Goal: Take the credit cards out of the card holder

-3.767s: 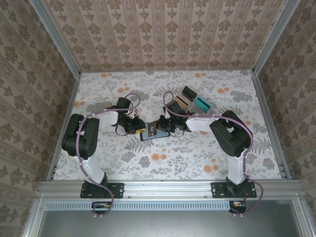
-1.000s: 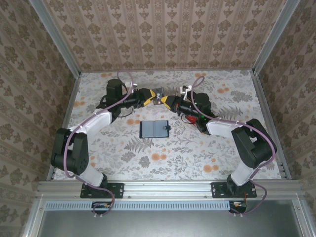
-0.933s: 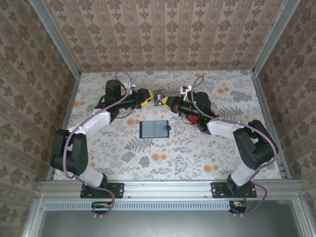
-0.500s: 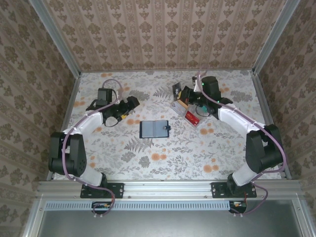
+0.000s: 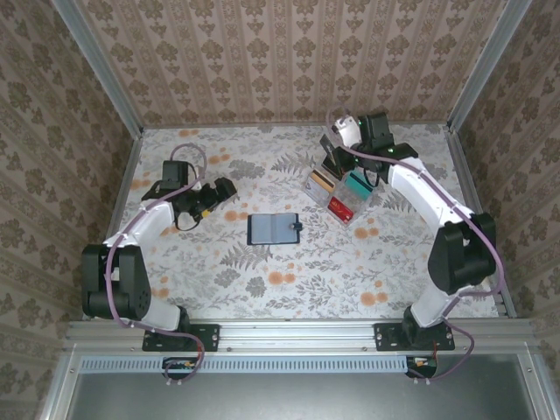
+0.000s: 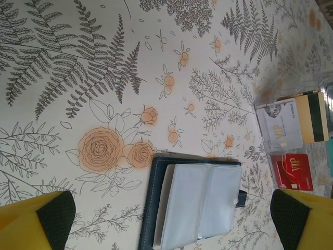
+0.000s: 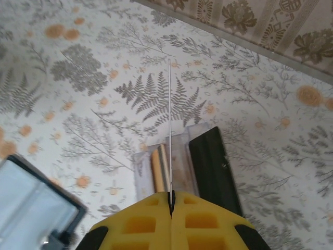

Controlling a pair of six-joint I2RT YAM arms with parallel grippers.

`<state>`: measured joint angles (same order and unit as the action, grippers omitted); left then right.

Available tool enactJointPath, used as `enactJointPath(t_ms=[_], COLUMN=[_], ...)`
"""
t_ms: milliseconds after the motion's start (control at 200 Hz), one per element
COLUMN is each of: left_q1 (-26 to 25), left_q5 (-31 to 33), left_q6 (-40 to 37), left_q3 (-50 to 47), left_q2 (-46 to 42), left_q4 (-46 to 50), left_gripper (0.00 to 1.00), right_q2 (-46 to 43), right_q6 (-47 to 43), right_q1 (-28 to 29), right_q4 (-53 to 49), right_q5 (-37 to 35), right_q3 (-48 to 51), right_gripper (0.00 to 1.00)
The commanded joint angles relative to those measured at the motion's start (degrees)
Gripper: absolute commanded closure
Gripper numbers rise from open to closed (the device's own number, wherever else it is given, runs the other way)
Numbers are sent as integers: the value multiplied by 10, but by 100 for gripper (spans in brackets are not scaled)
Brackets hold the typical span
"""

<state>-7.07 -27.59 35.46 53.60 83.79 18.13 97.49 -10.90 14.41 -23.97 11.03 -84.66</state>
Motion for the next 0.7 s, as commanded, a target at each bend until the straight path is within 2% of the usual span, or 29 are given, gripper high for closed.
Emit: enactJointPath(t_ms=[0, 515, 695], left_q1=[3, 3, 3], left_q5=[-18, -58, -80], left_q6=[-18, -9, -6], left_q3=[-3, -4, -3], left_q2=[6, 31, 44], left_q4=[19, 2, -6], left_gripper=[0, 0, 0], right_q2=[35, 108, 129], right_q6=[-83, -111, -109], right_q1=[-11, -45, -47], right_q4=[-63, -118, -129], right_q5=[-13, 15, 30], right_q3=[-42, -88, -104], right_gripper=[100, 100, 95])
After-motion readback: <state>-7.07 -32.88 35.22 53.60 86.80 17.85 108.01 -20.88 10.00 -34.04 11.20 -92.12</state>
